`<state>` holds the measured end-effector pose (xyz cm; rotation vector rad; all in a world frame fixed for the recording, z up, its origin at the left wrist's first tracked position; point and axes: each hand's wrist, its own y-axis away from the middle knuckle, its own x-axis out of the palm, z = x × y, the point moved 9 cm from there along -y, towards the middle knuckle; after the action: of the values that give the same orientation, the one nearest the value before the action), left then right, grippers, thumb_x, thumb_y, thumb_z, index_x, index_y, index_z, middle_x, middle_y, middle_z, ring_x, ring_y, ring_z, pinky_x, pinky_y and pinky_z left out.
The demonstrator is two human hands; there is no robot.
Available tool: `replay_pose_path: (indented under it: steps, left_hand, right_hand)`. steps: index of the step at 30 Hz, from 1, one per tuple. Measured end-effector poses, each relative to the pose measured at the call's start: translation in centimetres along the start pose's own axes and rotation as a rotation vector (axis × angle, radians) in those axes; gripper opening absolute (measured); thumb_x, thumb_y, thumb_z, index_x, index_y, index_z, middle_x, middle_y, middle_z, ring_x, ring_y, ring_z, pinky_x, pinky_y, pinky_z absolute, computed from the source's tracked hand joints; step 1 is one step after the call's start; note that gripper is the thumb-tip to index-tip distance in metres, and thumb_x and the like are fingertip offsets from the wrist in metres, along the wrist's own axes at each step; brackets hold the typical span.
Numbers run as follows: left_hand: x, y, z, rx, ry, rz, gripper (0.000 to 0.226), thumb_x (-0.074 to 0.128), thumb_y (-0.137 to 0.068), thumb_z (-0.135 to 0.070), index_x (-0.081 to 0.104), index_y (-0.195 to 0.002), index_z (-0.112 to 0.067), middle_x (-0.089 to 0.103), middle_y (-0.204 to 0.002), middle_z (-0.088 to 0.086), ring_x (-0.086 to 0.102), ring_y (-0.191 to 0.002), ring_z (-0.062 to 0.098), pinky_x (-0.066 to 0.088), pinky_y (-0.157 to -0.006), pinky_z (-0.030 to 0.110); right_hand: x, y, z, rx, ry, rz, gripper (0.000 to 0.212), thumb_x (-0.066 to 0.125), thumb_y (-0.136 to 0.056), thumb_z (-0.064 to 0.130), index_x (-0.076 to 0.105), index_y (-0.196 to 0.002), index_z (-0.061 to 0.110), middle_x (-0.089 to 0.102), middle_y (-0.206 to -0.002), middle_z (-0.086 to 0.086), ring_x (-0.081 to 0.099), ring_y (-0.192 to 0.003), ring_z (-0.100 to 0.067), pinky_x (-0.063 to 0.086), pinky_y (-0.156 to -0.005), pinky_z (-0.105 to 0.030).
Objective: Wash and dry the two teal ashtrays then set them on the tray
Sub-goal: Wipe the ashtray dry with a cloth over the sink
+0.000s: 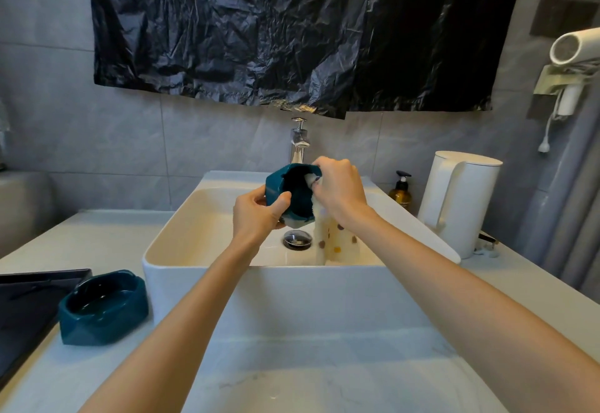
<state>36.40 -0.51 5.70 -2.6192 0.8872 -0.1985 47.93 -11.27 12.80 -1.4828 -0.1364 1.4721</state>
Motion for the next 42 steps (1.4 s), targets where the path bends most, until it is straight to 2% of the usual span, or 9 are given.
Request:
replay_pose_path:
  steps: [3, 6, 11, 17, 20, 23, 31, 36, 42]
  left_hand:
    - [-0.4, 0.0, -0.3, 0.031, 0.010, -0.021, 0.011, 0.064, -0.089, -0.018, 0.064, -0.100, -0.016, 0.067, -0.086, -0.003, 0.067, -0.080, 0.017, 0.059, -0.062, 0.025]
    - [-0.9, 0.1, -0.9, 0.091, -0.030, -0.077, 0.015, 0.066, -0.087, -0.021, 0.066, -0.101, -0.017, 0.065, -0.083, -0.009, 0.066, -0.078, 0.018, 0.059, -0.060, 0.024]
    - [-2.0, 0.1, -0.9, 0.110, -0.048, -0.164, 0.013, 0.069, -0.083, -0.023, 0.068, -0.096, -0.021, 0.068, -0.083, -0.005, 0.066, -0.081, 0.024, 0.060, -0.072, 0.043]
    - [-2.1, 0.8, -2.5, 0.228, -0.128, -0.193, 0.029, 0.071, -0.082, -0.023, 0.069, -0.109, -0.014, 0.068, -0.089, -0.003, 0.061, -0.079, 0.010, 0.053, -0.070, 0.020]
    - [-1.5, 0.7, -2.1, 0.220, -0.137, -0.150, 0.024, 0.071, -0.081, -0.025, 0.070, -0.104, -0.018, 0.068, -0.085, -0.004, 0.062, -0.077, 0.011, 0.055, -0.069, 0.024]
    - [-0.7, 0.3, -1.3, 0.160, -0.104, -0.089, 0.016, 0.069, -0.083, -0.024, 0.068, -0.098, -0.021, 0.069, -0.083, -0.003, 0.066, -0.078, 0.021, 0.060, -0.068, 0.038]
    - [-0.2, -0.2, -0.5, 0.066, 0.016, -0.034, 0.012, 0.063, -0.090, -0.018, 0.064, -0.102, -0.014, 0.066, -0.091, 0.002, 0.066, -0.083, 0.017, 0.057, -0.060, 0.019]
    - [-1.0, -0.4, 0.3, -0.062, 0.146, -0.099, 0.013, 0.059, -0.092, -0.022, 0.063, -0.100, -0.012, 0.067, -0.090, 0.003, 0.066, -0.084, 0.019, 0.060, -0.062, 0.025]
    - [-2.5, -0.4, -0.6, 0.071, 0.056, -0.197, 0.006, 0.065, -0.087, -0.023, 0.065, -0.087, -0.017, 0.068, -0.081, 0.000, 0.068, -0.084, 0.025, 0.060, -0.069, 0.037]
  right_hand:
    - [-0.4, 0.4, 0.5, -0.059, -0.002, -0.068, 0.018, 0.058, -0.092, 0.018, 0.065, -0.107, 0.010, 0.068, -0.091, -0.013, 0.063, -0.084, -0.032, 0.055, -0.068, -0.036]
    - [0.5, 1.5, -1.0, 0.131, -0.239, -0.088, 0.018, 0.057, -0.091, 0.019, 0.069, -0.096, 0.008, 0.068, -0.086, -0.011, 0.059, -0.078, -0.027, 0.047, -0.061, -0.031]
    - [2.4, 2.6, -2.1, 0.406, -0.483, 0.019, 0.024, 0.059, -0.088, 0.018, 0.061, -0.065, 0.011, 0.057, -0.066, -0.006, 0.047, -0.062, -0.022, 0.029, -0.044, -0.026]
    - [4.4, 4.0, -3.5, 0.649, -0.681, 0.090, 0.015, 0.069, -0.080, 0.017, 0.062, -0.071, 0.009, 0.056, -0.067, -0.003, 0.049, -0.062, -0.018, 0.038, -0.051, -0.024]
    - [3.8, 3.7, -3.7, 0.575, -0.592, 0.116, 0.014, 0.068, -0.081, 0.016, 0.068, -0.084, 0.003, 0.064, -0.080, -0.008, 0.056, -0.071, -0.022, 0.041, -0.052, -0.026]
    - [1.0, 2.1, -2.6, 0.289, -0.320, 0.017, 0.009, 0.064, -0.081, 0.011, 0.069, -0.078, 0.004, 0.066, -0.076, -0.010, 0.059, -0.071, -0.026, 0.039, -0.050, -0.028]
    - [-1.4, 0.1, 1.2, -0.158, 0.081, -0.098, 0.024, 0.055, -0.096, 0.019, 0.062, -0.116, 0.009, 0.070, -0.101, -0.014, 0.064, -0.091, -0.031, 0.056, -0.078, -0.040]
    - [-2.7, 1.9, 0.1, -0.025, -0.497, -0.236, 0.026, 0.063, -0.092, 0.024, 0.069, -0.115, 0.013, 0.073, -0.099, -0.002, 0.064, -0.088, -0.014, 0.053, -0.074, -0.028]
    - [1.5, 3.1, -1.7, 0.404, -0.671, -0.023, 0.022, 0.069, -0.084, 0.022, 0.071, -0.079, 0.001, 0.063, -0.072, -0.006, 0.054, -0.069, -0.019, 0.042, -0.057, -0.029]
